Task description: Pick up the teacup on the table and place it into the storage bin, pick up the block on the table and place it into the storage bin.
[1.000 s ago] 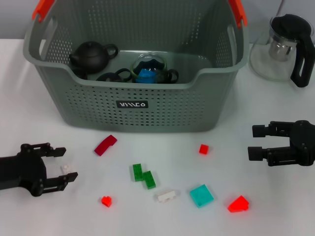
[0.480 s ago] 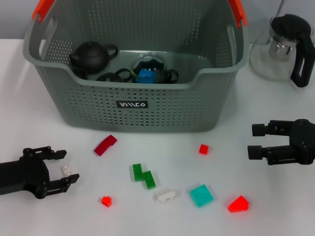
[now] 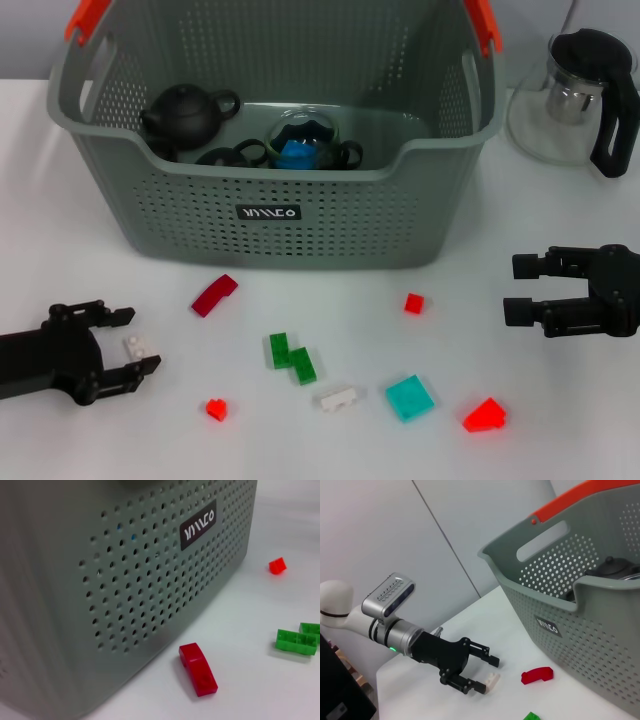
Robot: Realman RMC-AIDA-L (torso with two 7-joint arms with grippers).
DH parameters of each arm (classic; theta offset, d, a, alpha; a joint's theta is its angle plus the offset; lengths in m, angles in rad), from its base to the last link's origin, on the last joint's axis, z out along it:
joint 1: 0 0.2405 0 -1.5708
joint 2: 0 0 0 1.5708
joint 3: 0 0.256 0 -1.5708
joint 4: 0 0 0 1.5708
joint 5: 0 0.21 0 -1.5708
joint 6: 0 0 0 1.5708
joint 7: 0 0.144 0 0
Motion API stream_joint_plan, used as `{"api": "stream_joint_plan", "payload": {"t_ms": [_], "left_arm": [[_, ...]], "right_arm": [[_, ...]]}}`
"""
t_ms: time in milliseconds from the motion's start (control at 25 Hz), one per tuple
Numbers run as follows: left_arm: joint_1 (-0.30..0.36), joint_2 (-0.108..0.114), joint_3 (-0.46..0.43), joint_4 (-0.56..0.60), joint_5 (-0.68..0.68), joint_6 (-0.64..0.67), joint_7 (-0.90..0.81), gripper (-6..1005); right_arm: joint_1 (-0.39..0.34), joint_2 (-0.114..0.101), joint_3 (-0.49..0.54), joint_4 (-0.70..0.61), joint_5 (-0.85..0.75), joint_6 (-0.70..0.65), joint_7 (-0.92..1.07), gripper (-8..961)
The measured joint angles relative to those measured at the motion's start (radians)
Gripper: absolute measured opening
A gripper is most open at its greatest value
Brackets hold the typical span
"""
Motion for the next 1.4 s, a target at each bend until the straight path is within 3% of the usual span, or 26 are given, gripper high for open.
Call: {"api": "stream_joint_plan", "payload": {"t_ms": [360,720,840,1000,1080,1200,1400], "left_arm": [[-0.002,0.000,0.000,-0.015,0.002,-0.022,0.001,688],[-0.003,0.002,0.016,-0.007,0.006,-0.020,0.001,576],[-0.003,0.002,0.014,0.003,0.003,-0.008,-0.004,489],[-0.005,0.004,-0.016,0.043,-0.006,0.084,-0.055,402],[-0.015,0.014,-0.050,0.074,-0.007,0.171,-0.119,402],[-0.053,0.045,-0.111,0.089,-0.011,0.326,-0.208,403],[-0.124,0.086,-0.215,-0.001,-0.084,0.514,-0.302,403]], "right_arm": [[-0.001,0.000,-0.002,0.000,0.000,0.000,0.001,915],[-0.003,0.000,-0.002,0.000,0.000,0.000,0.002,915],[-0.003,0.000,-0.001,0.000,0.000,0.000,0.002,915],[-0.003,0.000,0.000,0.000,0.000,-0.003,0.002,914],[-0.003,0.000,0.000,0.000,0.000,-0.004,0.002,914],[0.000,0.000,0.000,0.000,0.000,-0.004,0.002,914],[0.003,0.000,-0.001,0.000,0.000,-0.004,0.002,915]]}}
